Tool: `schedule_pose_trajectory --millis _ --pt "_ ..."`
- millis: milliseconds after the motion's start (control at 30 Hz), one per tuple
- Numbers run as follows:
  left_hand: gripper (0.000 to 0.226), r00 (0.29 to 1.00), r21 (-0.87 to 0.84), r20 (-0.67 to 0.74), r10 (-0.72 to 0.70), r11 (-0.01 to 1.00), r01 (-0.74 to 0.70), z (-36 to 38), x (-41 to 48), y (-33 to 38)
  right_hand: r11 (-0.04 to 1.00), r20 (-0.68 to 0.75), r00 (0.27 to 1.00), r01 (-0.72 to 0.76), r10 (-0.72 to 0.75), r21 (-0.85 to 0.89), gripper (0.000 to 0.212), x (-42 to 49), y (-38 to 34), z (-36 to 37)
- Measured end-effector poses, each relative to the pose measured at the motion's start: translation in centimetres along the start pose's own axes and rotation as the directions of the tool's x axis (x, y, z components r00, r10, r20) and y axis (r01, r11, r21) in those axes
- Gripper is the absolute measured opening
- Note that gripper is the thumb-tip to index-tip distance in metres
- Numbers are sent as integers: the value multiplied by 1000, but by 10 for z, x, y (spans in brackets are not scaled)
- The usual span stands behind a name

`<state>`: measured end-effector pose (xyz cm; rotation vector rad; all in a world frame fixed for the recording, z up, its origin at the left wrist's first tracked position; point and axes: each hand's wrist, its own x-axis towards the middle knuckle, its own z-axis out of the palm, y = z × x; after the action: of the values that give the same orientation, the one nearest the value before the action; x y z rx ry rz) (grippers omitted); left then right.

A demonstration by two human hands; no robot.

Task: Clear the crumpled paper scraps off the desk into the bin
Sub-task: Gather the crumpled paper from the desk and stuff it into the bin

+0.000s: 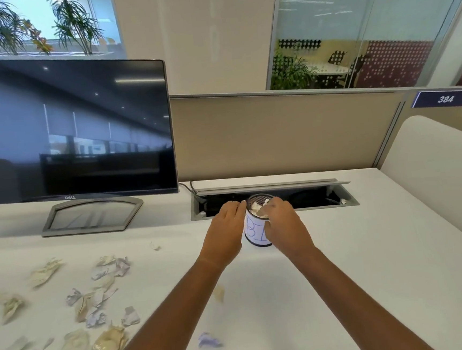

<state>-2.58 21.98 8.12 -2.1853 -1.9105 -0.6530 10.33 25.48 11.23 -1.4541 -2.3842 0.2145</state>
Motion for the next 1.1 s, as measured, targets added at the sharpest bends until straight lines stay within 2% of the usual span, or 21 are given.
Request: schedule_pose_trajectory --millis 33,100,233,300,367,533,600,700,800,967,1100 --pt "68 996 4 45 -72 997 72 0 -12 -6 997 -18 1000 3 -2 74 35 -10 -5 9" --pt "64 966 20 149 -209 978 208 5 -42 -20 986 44 998 27 -34 167 33 -27 -16 31" --pt "57 903 46 261 -341 939 341 7 -94 -39 972 343 935 11 -93 235 37 -53 -39 72" --pt "59 874 42 311 -373 924 379 6 -115 -41 979 494 867 -35 -69 199 52 -58 -49 81" --pt "57 845 34 373 -384 915 401 5 -131 -38 990 573 816 -11 -70 137 71 -63 -59 83" --pt "47 818 43 432 -380 914 403 1 -151 -36 992 651 748 78 -125 100 68 -90 -74 84" --pt "49 819 52 426 -384 914 402 -2 -152 -39 992 649 750 97 -126 80 64 -104 -78 85" --pt "51 833 60 379 -403 909 413 -8 -154 -50 992 565 817 63 -114 110 46 -125 -85 87" --pt "48 839 91 295 -457 888 452 -16 -153 -69 989 472 869 122 -148 86 29 -132 -91 90" --pt "43 807 177 208 -552 833 524 -28 -148 -106 982 395 907 181 -144 -59 36 -123 -92 105" --pt "43 761 205 148 -632 772 602 -35 -144 -134 991 312 941 116 -133 72 31 -109 -91 116"
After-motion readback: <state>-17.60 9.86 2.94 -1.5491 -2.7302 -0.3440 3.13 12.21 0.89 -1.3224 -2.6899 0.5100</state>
